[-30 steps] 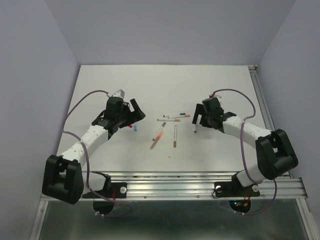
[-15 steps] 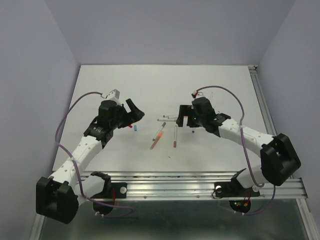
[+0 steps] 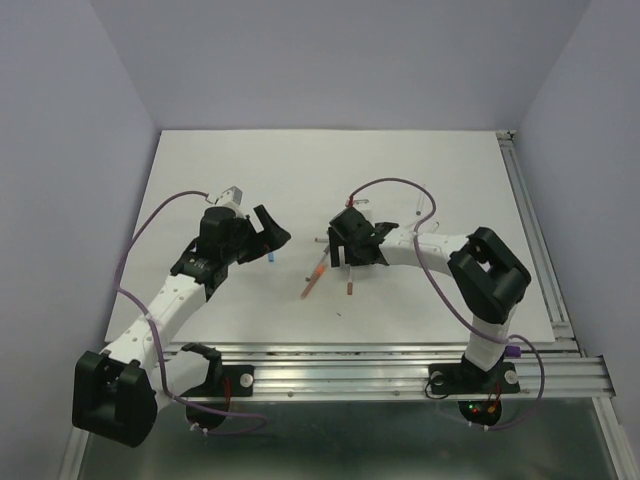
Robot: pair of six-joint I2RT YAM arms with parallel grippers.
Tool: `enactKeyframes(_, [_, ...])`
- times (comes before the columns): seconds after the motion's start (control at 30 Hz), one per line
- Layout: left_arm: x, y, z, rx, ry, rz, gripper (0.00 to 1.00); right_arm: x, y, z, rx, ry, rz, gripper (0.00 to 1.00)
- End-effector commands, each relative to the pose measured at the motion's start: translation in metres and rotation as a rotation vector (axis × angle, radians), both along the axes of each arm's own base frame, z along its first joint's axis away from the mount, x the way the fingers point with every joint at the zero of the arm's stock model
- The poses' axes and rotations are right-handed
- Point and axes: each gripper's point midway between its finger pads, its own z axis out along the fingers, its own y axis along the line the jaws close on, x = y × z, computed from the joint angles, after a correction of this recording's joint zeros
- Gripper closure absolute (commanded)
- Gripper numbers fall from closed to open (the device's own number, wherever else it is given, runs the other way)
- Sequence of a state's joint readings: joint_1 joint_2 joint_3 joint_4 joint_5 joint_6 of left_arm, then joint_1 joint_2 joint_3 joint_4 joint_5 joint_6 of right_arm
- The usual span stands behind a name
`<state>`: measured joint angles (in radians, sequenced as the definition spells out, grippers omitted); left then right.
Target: Open the pen caps
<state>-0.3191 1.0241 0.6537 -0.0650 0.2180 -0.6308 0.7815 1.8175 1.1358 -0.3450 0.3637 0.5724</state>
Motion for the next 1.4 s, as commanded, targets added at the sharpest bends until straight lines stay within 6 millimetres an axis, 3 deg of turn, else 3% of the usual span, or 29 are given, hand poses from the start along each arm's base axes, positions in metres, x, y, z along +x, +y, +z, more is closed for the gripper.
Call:
enactKeyframes(0.0, [0.004, -0.005, 0.008, -0.019, -0.045, -0.020, 0.01, 0.006, 0.003, 0.003, -0.055, -0.027, -0.062, 0.02])
enactKeyframes(0.3, [0.006, -0.005, 0.009, -0.013, -0.046, -0.018, 0.01, -0.026, -0.002, -0.024, -0.092, 0.061, -0.090, 0.37])
enactKeyframes(0.43, [0.007, -0.004, 0.009, -0.010, -0.047, -0.015, 0.01, -0.039, -0.007, -0.037, -0.096, 0.104, -0.096, 0.45])
enactKeyframes(0.7, [0.008, -0.005, 0.011, -0.012, -0.050, -0.018, 0.01, -0.058, -0.012, -0.051, -0.063, 0.158, -0.108, 0.70])
enactKeyframes(0.8, [0.007, -0.006, 0.010, -0.012, -0.045, -0.021, 0.01, -0.063, -0.016, -0.053, -0.050, 0.162, -0.120, 0.87])
enactKeyframes(0.83, [0.007, -0.005, 0.011, -0.012, -0.047, -0.021, 0.01, -0.065, -0.018, -0.055, -0.047, 0.162, -0.124, 0.99])
enactKeyframes(0.97, [0.006, -0.008, 0.012, -0.019, -0.049, -0.033, 0.01, -0.064, -0.017, -0.051, -0.018, 0.136, -0.124, 0.99])
enactKeyframes(1.0, [0.005, -0.008, 0.014, -0.022, -0.055, -0.040, 0.01, -0.062, -0.016, -0.047, -0.005, 0.122, -0.118, 0.99])
enactKeyframes(1.1, [-0.003, -0.023, 0.021, -0.055, -0.095, -0.119, 0.01, -0.052, 0.003, -0.011, 0.137, 0.019, -0.053, 0.99])
enactKeyframes(1.13, [-0.006, -0.029, 0.024, -0.067, -0.112, -0.151, 0.01, -0.052, 0.006, -0.013, 0.154, 0.012, -0.032, 0.99])
enactKeyframes(1.17, [-0.013, -0.041, 0.025, -0.078, -0.126, -0.204, 0.01, -0.042, 0.020, 0.018, 0.251, -0.075, 0.008, 0.99])
enactKeyframes(1.23, [-0.024, -0.060, 0.036, -0.117, -0.181, -0.303, 0.01, -0.043, 0.029, 0.041, 0.340, -0.124, 0.056, 0.99])
enactKeyframes(1.27, [-0.029, -0.068, 0.039, -0.120, -0.200, -0.342, 0.01, -0.038, 0.036, 0.071, 0.417, -0.195, 0.069, 0.99])
enactKeyframes(1.33, [-0.044, -0.090, 0.048, -0.148, -0.237, -0.441, 0.01, -0.035, 0.034, 0.096, 0.456, -0.258, 0.060, 0.99])
enactKeyframes(1.37, [-0.053, -0.099, 0.050, -0.163, -0.249, -0.487, 0.01, -0.033, 0.032, 0.119, 0.499, -0.306, 0.053, 0.99])
